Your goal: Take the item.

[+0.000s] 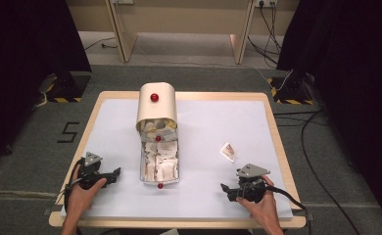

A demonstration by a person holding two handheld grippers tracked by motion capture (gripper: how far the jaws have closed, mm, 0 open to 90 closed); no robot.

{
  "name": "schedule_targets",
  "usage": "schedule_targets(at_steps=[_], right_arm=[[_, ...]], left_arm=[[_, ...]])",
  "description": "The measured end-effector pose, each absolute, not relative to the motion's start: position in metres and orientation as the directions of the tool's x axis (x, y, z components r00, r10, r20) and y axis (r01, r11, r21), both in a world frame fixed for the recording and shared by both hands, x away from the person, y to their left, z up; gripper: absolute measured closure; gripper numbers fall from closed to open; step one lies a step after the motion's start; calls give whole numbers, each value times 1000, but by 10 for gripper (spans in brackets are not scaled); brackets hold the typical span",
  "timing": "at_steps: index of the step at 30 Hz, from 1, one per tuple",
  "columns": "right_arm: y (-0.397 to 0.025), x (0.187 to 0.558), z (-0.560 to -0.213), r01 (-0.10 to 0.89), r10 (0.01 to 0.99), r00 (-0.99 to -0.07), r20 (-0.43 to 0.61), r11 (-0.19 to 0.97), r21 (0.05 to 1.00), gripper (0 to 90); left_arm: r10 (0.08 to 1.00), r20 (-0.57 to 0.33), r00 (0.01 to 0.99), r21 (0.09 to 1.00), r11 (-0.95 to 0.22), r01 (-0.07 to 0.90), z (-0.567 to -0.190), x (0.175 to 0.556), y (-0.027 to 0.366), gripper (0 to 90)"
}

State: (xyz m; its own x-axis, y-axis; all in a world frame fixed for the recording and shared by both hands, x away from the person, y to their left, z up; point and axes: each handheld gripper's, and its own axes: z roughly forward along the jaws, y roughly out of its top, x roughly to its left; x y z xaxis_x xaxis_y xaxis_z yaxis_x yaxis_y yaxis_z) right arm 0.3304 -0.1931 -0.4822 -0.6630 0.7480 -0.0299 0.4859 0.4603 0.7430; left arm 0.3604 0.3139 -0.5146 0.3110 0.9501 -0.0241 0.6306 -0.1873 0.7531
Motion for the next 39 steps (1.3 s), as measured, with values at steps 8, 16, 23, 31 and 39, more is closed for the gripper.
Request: schedule_targets(at_steps=[8, 16, 23, 31, 39], right_arm=[[-203, 328, -487, 508, 758, -653, 6, 432, 745, 200], [-205, 324, -489, 516, 751, -660, 21, 433, 739, 209], [-212, 321, -493, 539, 755, -654, 46, 423, 728, 205], [-214, 314, -493, 535, 750, -660, 34, 438, 723, 200], [-210, 308, -502, 507, 728, -685, -15, 492, 708, 161]], left_arm=[[950, -24, 312, 752, -188, 632, -514, 360, 314, 114], [950, -24, 312, 753, -188, 631, -515, 360, 314, 114], [950, -24, 312, 752, -188, 631, -514, 360, 314, 114], [950, -24, 312, 752, -188, 632, -514, 360, 314, 114], [950, -24, 312, 752, -188, 631, -514, 360, 314, 114]])
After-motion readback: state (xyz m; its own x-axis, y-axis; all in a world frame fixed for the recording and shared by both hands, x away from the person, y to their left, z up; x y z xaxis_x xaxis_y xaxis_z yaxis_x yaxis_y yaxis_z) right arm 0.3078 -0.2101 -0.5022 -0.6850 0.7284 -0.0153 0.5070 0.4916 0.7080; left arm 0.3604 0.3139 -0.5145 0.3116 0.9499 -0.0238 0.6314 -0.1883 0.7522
